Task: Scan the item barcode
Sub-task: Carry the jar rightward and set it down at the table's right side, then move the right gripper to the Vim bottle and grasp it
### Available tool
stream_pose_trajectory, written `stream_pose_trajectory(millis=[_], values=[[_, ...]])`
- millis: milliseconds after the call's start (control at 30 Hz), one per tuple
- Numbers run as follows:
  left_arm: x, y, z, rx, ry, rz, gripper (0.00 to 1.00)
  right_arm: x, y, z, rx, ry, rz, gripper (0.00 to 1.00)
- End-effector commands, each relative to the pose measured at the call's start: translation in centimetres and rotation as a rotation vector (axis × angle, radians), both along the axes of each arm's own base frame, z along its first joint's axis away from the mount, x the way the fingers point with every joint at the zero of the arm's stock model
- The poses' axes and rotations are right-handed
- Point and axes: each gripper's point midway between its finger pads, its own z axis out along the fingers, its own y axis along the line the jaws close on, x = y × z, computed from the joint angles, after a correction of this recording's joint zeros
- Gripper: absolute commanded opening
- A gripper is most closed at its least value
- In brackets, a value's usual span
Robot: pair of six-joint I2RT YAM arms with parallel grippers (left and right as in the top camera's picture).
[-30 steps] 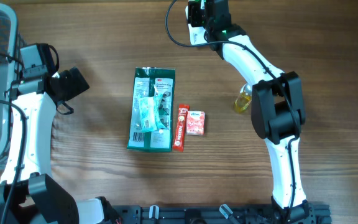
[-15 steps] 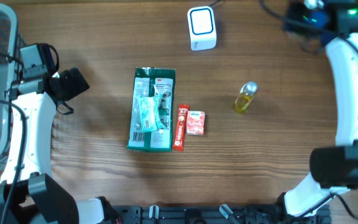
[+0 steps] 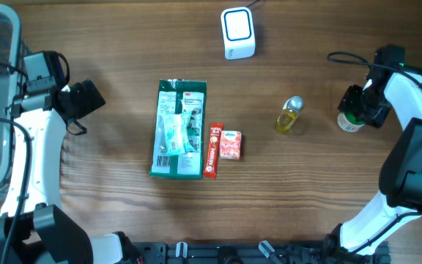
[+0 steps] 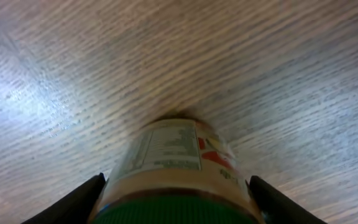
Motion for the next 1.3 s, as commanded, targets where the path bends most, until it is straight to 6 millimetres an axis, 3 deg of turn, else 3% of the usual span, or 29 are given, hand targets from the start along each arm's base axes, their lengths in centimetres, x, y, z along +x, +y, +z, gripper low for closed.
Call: stream_pose_trajectory(millis=[0,133,167,233,300,367,467,500,533,567,733,833,1000,1133,1267], values=[[0.2,0.3,0.6,0.012,-0.015,-0.006,1.00,0.3,-0.3,1.4,-0.018,-0.021,0.000,1.00],[0.2,0.3,0.6,0.012,-0.015,-0.006,1.00,2.8,-0.8,7.8,-0.045,-0.151,-0.013,1.00],[0.2,0.3,0.6,0.012,-0.015,-0.006,1.00,3.3,-0.5,10.5,-0.036,-0.200,-0.008,1.00],[0.2,0.3,0.6,0.012,-0.015,-0.006,1.00,3.5,0.7,14.0,0.017,-0.261,0.010,1.00],[0.2,0.3,0.6,0.012,-0.015,-0.006,1.00,2.8,3.0,17.8,0.105,-0.332,0.046,0.99],[0.2,0.3,0.6,0.012,-0.015,-0.006,1.00,1.5,4.5,20.2,0.150,-0.378,0.067,1.00],[0.2,0.3,0.6,0.012,-0.015,-0.006,1.00,0.2,6.9,22.0,0.261,-0.405,0.091,1.00],[0.2,0.3,0.6,0.012,-0.015,-0.006,1.00,0.0,7.3,22.0,0.289,-0.400,0.097,1.00],[0.2,0.3,0.6,0.012,-0.015,-0.006,1.00,-0.8,8.1,21.7,0.337,-0.362,0.078,0.84],[0.2,0.3,0.6,0.012,-0.015,-0.006,1.00,-1.2,8.4,21.3,0.353,-0.335,0.043,0.80],[0.2,0.3,0.6,0.012,-0.015,-0.006,1.00,-2.2,11.1,17.7,0.317,-0.217,0.019,0.79],[0.2,0.3,0.6,0.012,-0.015,-0.006,1.00,-1.9,14.2,15.6,0.233,-0.202,0.070,0.80],[0.2,0.3,0.6,0.012,-0.015,-0.006,1.00,-1.8,15.6,14.8,0.081,-0.206,0.049,0.82],[0.2,0.3,0.6,0.012,-0.015,-0.006,1.00,-1.2,17.7,14.5,0.066,-0.229,0.076,0.87],[0.2,0.3,0.6,0.012,-0.015,-0.006,1.00,-0.7,18.8,12.8,0.025,-0.206,0.071,0.88]])
